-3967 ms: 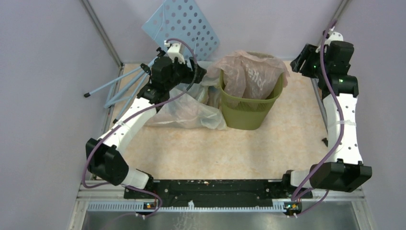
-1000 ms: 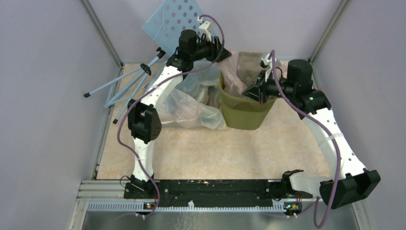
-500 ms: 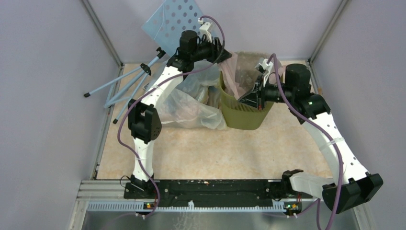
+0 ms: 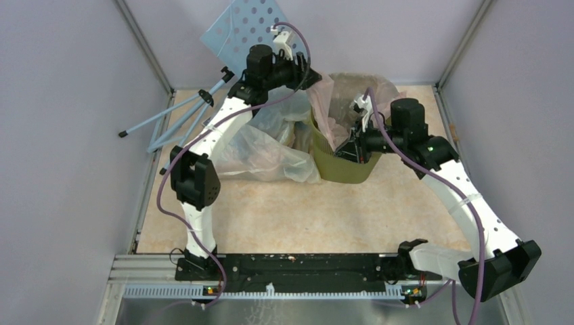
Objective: Put the trash bags into the trash bin
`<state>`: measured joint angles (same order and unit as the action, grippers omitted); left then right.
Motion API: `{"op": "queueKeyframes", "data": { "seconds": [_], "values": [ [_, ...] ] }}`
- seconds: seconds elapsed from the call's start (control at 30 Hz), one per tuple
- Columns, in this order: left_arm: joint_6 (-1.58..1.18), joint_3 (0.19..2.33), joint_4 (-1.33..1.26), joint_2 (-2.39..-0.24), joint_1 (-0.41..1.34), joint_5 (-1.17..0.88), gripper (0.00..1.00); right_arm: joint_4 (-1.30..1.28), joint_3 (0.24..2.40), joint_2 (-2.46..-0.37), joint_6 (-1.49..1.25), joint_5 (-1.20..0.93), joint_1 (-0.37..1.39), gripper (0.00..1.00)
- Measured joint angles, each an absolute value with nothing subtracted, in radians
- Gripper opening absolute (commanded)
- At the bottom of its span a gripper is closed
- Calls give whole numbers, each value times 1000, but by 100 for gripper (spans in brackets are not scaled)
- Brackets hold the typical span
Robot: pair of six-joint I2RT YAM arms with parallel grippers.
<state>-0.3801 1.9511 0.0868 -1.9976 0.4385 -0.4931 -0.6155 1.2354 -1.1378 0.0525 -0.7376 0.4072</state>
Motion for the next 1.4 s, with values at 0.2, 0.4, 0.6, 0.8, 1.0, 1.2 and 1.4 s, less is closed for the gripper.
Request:
{"op": "queueKeyframes", "data": {
  "seconds": [0.2,0.4,0.6,0.8,1.0,1.2,1.4],
  "values": [
    [-417,1824,54,-1858,424,-423,63,-618,1204,-1138,51,-712,410,27],
    [-455,1750,15,-1775,401,-390,70,-617,1204,-1138,49,-709,411,31],
    [-492,1768,3,-1786,395,-436,69,-614,1204,-1137,43,-709,411,32],
    [-496,1950,55,-1902,410,-445,70,-610,1204,-1134,36,-709,411,33],
    [-473,2043,135,-1990,443,-382,64,-608,1204,-1134,30,-709,411,32],
    [-450,2069,186,-2047,463,-333,54,-608,1204,-1134,30,-709,411,32],
    [-449,2074,212,-2071,459,-342,10,-607,1204,-1134,30,-709,411,29]
  ]
}}
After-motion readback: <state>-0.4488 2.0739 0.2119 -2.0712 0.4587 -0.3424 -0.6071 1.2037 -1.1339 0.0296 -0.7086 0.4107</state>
